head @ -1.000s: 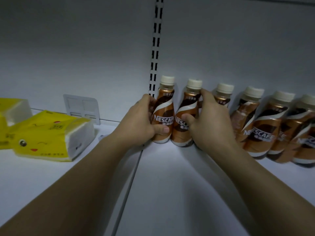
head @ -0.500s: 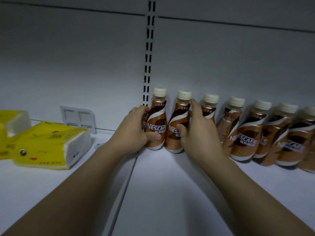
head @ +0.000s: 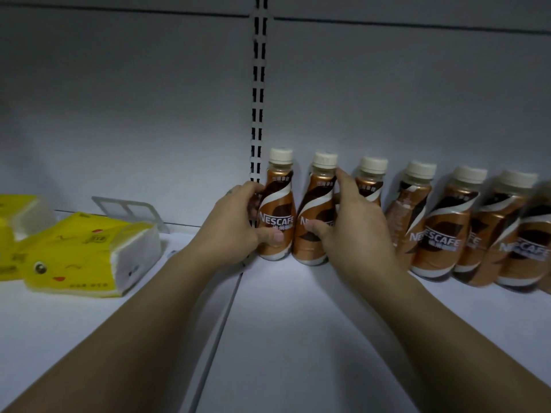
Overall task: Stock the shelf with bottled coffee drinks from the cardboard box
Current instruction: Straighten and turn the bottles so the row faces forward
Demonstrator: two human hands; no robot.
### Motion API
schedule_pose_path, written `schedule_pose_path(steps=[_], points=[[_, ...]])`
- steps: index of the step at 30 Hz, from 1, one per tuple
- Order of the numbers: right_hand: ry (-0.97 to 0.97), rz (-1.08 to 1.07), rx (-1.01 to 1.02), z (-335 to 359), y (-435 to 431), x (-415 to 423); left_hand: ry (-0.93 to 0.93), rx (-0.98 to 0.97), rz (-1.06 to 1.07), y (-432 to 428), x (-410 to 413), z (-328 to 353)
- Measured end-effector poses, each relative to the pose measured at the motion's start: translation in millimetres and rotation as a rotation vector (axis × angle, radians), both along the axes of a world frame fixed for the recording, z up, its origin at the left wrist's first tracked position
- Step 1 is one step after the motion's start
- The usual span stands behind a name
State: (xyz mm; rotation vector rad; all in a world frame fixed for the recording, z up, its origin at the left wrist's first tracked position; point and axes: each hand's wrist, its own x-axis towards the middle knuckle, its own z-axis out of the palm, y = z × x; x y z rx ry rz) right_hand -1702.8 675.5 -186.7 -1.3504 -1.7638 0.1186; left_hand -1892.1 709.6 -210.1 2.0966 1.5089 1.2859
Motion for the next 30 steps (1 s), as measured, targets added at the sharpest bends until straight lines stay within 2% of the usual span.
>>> schedule_pose_path(steps=[11, 16, 19, 21, 30], points=[[-0.038, 0.045, -0.043, 2, -11, 7, -0.016, 0.011, 0.020, -11, 8, -1], [0.203, -0.061, 0.271, 27, -26, 32, -0.101, 0.058, 0.136, -23, 26, 9], [0.260, -0.130, 0.247, 30, -23, 55, 0.069, 0.306, 0.351, -31, 41, 25], [0.267, -0.166, 0.204, 28, -19, 62, 0.184, 0.444, 0.389, -36, 52, 39], [0.124, -0.105, 0.108, 15, -12, 53, 0.540, 0.512, 0.450, -14, 86, 82]])
